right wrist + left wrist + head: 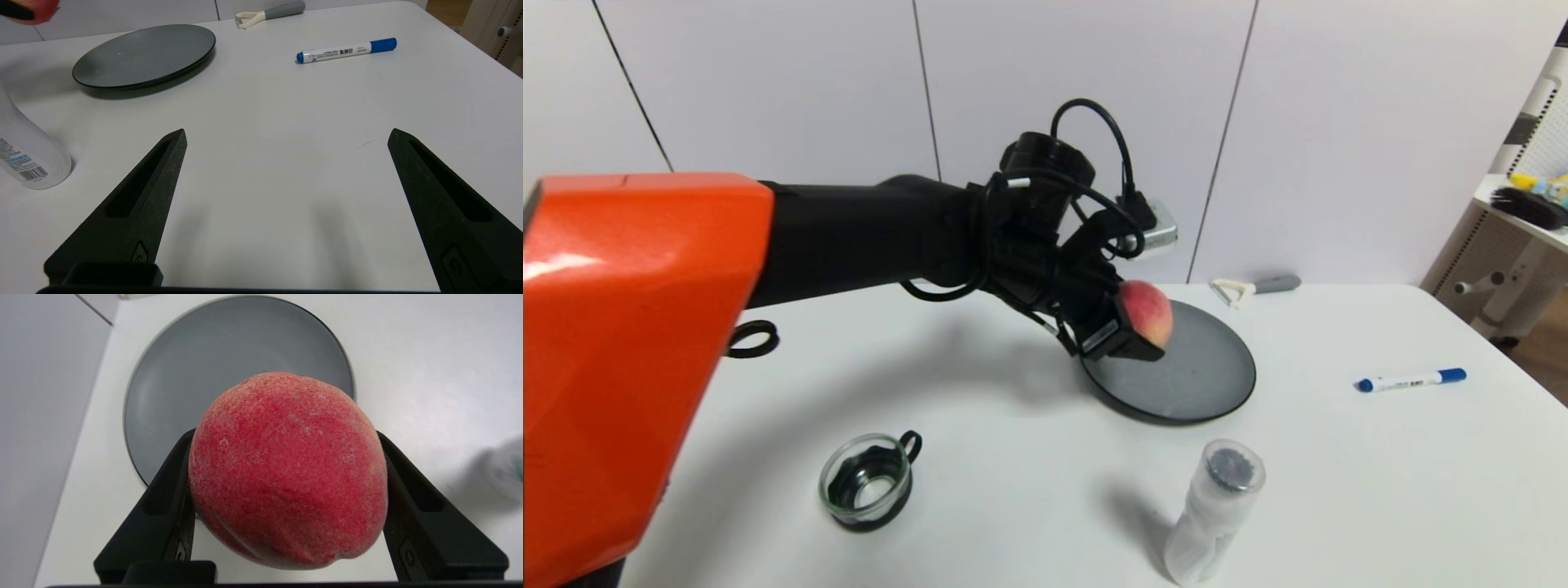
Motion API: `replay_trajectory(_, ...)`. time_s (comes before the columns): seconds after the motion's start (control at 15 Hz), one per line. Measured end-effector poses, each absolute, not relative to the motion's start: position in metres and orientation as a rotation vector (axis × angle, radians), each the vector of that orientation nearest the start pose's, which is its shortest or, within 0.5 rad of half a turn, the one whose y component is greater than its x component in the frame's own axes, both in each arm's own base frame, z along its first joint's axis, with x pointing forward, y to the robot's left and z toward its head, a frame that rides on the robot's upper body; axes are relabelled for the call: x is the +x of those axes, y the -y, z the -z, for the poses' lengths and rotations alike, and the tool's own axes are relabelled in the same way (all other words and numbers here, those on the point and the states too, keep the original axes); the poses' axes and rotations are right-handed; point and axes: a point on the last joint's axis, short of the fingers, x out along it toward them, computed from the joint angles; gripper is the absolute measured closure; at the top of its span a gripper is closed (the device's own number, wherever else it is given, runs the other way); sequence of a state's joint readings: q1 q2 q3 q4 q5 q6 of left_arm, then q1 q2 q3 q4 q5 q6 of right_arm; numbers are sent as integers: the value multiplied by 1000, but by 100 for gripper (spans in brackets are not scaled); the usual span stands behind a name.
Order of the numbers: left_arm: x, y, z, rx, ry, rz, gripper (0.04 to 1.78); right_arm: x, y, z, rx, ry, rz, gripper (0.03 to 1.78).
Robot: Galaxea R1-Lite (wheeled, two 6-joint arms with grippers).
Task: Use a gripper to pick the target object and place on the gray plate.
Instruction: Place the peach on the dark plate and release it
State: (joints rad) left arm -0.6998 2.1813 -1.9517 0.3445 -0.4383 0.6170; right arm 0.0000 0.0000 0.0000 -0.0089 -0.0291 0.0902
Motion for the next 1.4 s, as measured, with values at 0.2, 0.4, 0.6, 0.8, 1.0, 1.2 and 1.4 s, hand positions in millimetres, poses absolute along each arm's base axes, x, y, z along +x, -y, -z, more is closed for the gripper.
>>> replay_trajectory(0.2, 359, 314, -203, 556, -124, 1219, 59, -23, 1, -76, 90, 10, 29, 11)
replay_trajectory(0.4, 377, 329, -178, 526, -38, 1194, 59, -23, 1, -76, 90, 10, 28, 11)
replay_trajectory(0.6, 386, 336, -154, 509, -54, 1193, 59, -23, 1, -76, 90, 10, 28, 11)
replay_trajectory(0.8, 390, 339, -141, 511, -71, 1196, 59, -23, 1, -76, 90, 10, 28, 11)
replay_trajectory(1.0, 391, 340, -134, 513, -88, 1199, 59, -23, 1, -76, 90, 10, 28, 11)
replay_trajectory(1.2, 391, 340, -132, 512, -96, 1201, 48, -23, 1, -76, 90, 10, 28, 11)
replay_trajectory(1.4, 392, 339, -131, 512, -100, 1202, 36, -23, 1, -76, 90, 10, 28, 11)
